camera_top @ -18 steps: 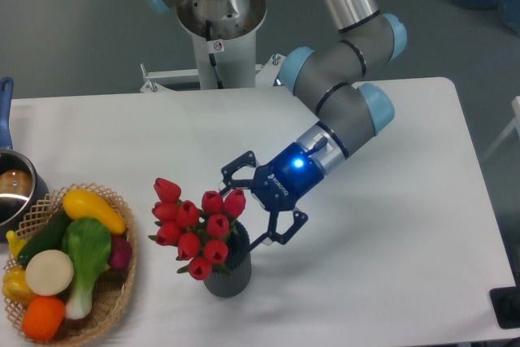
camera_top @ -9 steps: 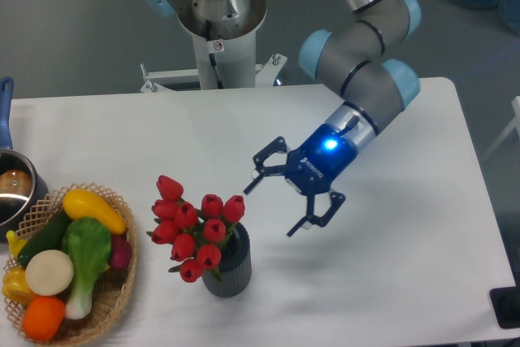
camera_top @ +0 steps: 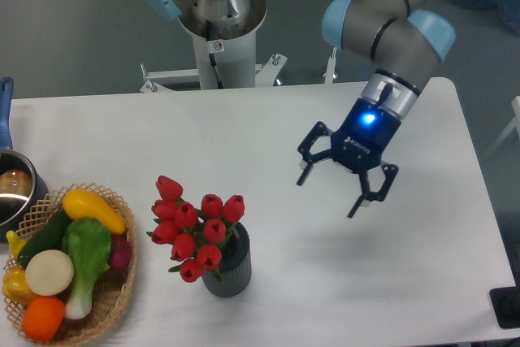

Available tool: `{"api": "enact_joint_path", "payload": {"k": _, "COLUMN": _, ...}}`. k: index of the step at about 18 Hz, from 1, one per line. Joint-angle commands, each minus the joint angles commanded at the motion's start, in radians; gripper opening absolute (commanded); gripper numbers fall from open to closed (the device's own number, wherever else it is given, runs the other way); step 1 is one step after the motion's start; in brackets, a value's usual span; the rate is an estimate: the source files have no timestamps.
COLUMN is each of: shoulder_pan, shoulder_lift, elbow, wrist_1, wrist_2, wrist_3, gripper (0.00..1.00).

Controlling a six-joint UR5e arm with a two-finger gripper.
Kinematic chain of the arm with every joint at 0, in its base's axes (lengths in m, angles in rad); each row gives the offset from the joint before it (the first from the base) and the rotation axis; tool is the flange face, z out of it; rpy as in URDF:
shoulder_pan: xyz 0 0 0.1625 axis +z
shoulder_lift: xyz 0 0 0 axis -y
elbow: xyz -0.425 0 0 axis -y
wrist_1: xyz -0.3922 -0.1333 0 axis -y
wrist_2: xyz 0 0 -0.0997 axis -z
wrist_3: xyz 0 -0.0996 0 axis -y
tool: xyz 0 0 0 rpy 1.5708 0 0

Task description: Insert the flowers into the vase

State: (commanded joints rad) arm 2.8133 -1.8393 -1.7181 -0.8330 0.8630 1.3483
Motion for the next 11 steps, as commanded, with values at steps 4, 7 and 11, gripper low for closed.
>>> {"api": "enact_joint_path", "payload": {"k": 4, "shoulder_pan": 0.000, "shoulder_lift": 0.006, "elbow": 0.043, "wrist_1": -0.009, "wrist_2": 0.181, "wrist_3": -0.003, "gripper": 1.00}}
{"api": "enact_joint_path", "payload": {"k": 7, "shoulder_pan": -0.008, "shoulder_lift": 0.014, "elbow": 0.043, "wrist_1": -0.017, "wrist_2": 0.367, "wrist_3": -0.001, "gripper": 1.00}}
{"api": "enact_joint_path", "payload": {"k": 11, "shoulder_pan": 0.000, "shoulder_lift": 0.008, "elbow": 0.052, "wrist_1": -0.049, "wrist_2": 0.436, "wrist_3": 0.000, "gripper": 1.00}}
